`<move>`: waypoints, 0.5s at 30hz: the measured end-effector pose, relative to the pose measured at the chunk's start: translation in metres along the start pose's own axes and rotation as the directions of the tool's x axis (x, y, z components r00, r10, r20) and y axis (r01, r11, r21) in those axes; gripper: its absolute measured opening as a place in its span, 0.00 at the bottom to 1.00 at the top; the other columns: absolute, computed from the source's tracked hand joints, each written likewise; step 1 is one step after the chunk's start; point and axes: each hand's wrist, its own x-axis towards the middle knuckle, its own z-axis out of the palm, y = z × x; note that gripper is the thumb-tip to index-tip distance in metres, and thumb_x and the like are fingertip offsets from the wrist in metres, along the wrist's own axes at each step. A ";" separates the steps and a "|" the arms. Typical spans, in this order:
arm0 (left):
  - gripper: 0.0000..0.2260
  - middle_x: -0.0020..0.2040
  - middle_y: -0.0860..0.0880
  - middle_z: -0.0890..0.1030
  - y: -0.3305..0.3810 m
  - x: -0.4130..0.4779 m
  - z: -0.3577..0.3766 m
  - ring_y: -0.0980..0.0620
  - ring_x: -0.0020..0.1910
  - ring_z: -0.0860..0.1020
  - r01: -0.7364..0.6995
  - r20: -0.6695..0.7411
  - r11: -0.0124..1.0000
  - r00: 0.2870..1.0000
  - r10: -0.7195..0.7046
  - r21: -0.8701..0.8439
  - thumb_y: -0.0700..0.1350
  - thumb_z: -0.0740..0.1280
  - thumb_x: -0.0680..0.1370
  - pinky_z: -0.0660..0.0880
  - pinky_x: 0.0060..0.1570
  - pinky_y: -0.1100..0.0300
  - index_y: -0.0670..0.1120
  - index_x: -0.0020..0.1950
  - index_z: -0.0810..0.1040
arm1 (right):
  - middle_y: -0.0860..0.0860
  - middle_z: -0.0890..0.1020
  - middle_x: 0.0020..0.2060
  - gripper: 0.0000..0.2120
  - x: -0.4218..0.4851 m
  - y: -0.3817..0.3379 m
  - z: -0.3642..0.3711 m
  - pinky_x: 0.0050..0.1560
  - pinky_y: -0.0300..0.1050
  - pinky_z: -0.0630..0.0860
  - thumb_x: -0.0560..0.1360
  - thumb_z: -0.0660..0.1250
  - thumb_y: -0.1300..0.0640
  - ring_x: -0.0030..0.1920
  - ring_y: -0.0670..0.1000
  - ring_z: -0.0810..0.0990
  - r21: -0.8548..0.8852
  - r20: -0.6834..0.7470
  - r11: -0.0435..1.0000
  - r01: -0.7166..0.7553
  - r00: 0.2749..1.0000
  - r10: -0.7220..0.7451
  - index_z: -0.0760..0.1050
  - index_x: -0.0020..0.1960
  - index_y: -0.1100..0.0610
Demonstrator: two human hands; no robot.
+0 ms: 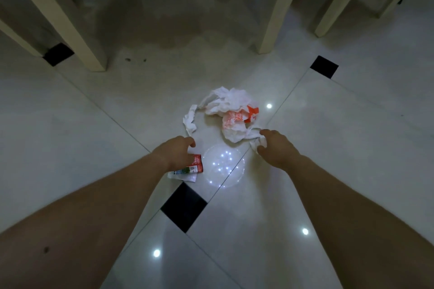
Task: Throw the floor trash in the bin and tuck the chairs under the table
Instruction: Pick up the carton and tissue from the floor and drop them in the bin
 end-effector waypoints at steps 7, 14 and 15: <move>0.22 0.65 0.43 0.74 -0.009 0.002 0.014 0.44 0.61 0.76 0.053 -0.041 0.999 0.998 -0.053 -0.006 0.50 0.70 0.78 0.74 0.61 0.48 0.50 0.71 0.72 | 0.60 0.75 0.65 0.27 0.006 0.017 0.005 0.62 0.56 0.74 0.77 0.66 0.50 0.64 0.63 0.75 -0.018 -0.018 0.999 -0.041 0.999 0.041 0.67 0.74 0.56; 0.25 0.64 0.40 0.73 -0.018 -0.005 0.029 0.41 0.60 0.77 0.155 -0.070 0.987 0.985 -0.157 -0.031 0.50 0.70 0.76 0.75 0.59 0.49 0.46 0.71 0.71 | 0.61 0.73 0.67 0.25 0.016 0.037 0.014 0.64 0.57 0.71 0.79 0.62 0.49 0.67 0.64 0.72 0.035 -0.078 0.982 -0.186 0.979 0.188 0.68 0.73 0.57; 0.23 0.62 0.40 0.74 -0.020 -0.005 0.031 0.40 0.58 0.77 0.167 -0.075 0.985 0.983 -0.170 -0.035 0.50 0.70 0.76 0.76 0.57 0.49 0.45 0.70 0.71 | 0.62 0.73 0.67 0.24 0.017 0.037 0.016 0.64 0.57 0.71 0.79 0.61 0.48 0.67 0.65 0.71 0.053 -0.083 0.976 -0.213 0.973 0.216 0.68 0.73 0.57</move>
